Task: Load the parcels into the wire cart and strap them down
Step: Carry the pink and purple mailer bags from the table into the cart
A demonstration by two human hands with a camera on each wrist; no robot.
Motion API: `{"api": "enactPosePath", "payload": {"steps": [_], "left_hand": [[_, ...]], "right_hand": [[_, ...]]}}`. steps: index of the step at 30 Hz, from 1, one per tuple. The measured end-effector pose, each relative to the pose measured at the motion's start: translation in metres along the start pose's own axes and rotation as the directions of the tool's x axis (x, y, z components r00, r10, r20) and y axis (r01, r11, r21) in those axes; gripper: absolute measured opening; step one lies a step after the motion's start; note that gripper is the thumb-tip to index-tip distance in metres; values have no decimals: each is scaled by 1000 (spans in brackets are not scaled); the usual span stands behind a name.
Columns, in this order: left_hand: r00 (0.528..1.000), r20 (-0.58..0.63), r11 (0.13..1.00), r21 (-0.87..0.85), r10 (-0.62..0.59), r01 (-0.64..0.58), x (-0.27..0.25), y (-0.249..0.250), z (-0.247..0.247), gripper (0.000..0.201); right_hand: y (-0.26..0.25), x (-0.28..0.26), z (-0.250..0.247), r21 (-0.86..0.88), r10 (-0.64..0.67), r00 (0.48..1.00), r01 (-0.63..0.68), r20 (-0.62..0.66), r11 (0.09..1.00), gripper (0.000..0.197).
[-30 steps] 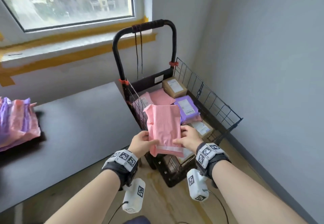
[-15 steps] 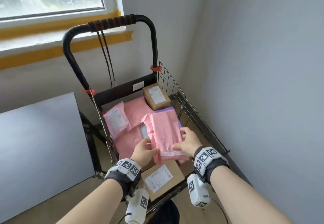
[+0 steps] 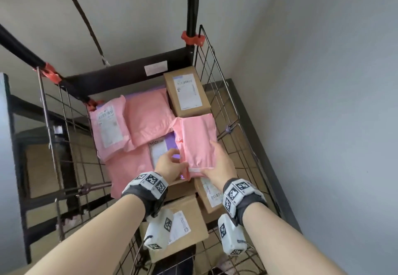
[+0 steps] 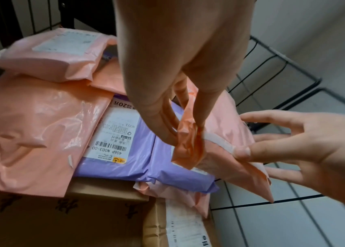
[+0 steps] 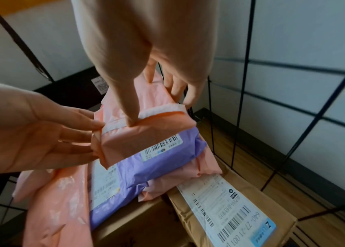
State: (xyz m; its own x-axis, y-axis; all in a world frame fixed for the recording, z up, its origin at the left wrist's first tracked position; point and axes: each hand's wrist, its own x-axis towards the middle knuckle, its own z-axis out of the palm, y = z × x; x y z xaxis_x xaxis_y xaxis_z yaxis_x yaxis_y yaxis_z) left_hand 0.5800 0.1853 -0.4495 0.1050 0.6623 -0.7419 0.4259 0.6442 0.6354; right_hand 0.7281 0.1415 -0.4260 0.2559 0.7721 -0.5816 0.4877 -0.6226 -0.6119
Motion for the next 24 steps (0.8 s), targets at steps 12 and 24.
{"api": "enactPosePath", "payload": {"steps": [12,24], "left_hand": [[997,-78,999,-41,22,-26,49,-14,20,36],[998,-70,948,318,0,22,26,-21,7,46]], "right_hand": [[18,56,9,-164,36,999,-33,15,986,74],[-1,37,6,-347,33,999,-24,19,938,50]]}}
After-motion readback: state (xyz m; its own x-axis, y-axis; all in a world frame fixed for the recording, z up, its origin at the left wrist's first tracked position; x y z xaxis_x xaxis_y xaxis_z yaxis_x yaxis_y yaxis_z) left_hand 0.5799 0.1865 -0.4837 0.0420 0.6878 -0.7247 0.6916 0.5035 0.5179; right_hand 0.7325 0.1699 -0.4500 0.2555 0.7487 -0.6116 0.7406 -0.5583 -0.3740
